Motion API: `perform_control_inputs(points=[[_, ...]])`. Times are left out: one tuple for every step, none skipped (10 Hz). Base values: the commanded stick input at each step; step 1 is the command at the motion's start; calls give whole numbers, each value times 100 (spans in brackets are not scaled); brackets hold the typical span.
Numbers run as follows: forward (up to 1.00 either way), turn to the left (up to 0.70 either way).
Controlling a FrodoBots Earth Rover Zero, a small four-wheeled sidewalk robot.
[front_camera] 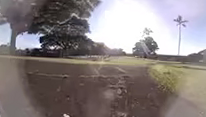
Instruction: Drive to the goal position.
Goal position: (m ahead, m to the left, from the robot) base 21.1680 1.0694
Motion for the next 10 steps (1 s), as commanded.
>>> perform_control_inputs(points=[[70, 0], [70, 0], [70, -2], [70, -12], [70, -14], [70, -14], [70, -14], [70, -14], [70, -14], [70, -14]])
